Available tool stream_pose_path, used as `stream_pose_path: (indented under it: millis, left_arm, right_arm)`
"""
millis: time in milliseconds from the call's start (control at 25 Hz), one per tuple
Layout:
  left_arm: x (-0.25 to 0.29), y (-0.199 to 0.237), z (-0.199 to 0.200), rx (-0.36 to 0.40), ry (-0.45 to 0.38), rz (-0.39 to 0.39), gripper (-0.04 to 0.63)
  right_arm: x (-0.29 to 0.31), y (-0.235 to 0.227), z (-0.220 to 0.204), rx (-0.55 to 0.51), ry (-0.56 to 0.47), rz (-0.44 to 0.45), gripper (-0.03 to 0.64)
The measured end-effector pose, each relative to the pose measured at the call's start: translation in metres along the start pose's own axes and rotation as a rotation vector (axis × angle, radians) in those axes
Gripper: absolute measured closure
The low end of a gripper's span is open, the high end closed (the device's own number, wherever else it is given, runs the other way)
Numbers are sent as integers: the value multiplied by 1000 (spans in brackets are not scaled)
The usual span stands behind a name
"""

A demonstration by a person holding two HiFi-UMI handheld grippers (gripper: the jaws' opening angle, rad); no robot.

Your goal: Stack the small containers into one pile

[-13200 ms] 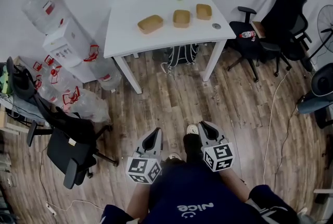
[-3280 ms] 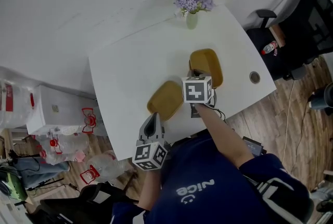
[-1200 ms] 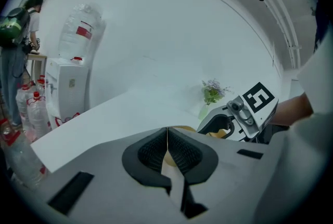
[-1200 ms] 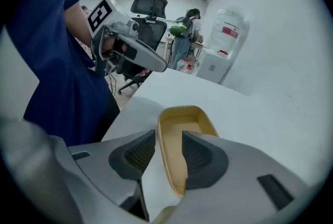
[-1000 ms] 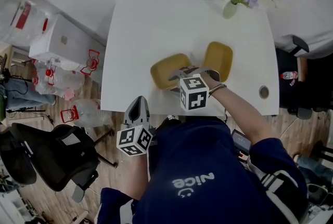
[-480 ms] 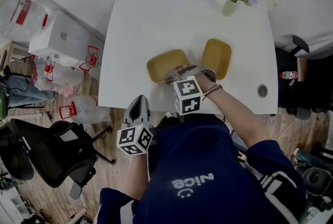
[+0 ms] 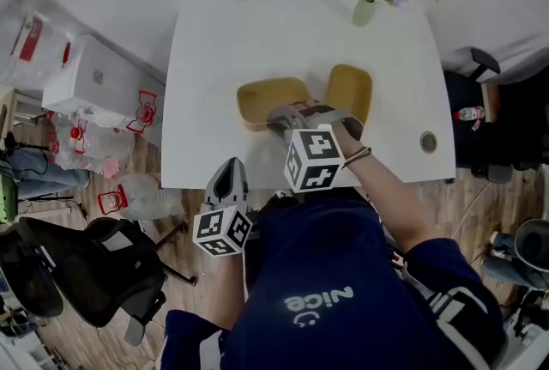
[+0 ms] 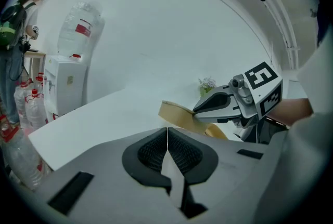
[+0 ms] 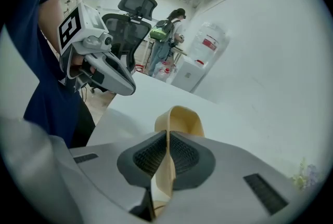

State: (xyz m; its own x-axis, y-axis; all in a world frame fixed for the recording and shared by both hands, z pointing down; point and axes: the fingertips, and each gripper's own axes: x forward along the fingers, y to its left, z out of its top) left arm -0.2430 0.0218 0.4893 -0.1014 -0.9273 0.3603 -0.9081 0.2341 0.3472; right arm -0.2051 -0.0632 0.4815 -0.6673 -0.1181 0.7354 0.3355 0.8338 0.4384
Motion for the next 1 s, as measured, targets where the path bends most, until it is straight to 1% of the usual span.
stream_pose_path:
  millis: [200, 400, 600, 840, 920, 1000]
  left_arm:
    - [12, -5, 5, 17, 1, -53, 575]
    - [25, -13, 8, 33, 12, -112, 575]
    - [36, -23, 8, 52, 29, -169, 575]
    - [47, -32, 8, 69, 49, -218, 575]
    - [50, -34, 7, 71, 57, -227, 575]
    - [52, -35, 7, 73, 63, -233, 575]
  right_arm:
    - [-23, -20, -6, 99, 2, -81, 561]
    - [-47, -40, -20, 188, 45, -190, 561]
    - [-67, -57, -45, 266, 102, -279, 561]
    - [-88, -68, -78, 354, 168, -354, 561]
    - [-92, -71, -88, 354, 182, -367, 561]
    - [-96, -72, -96, 311, 193, -367, 561]
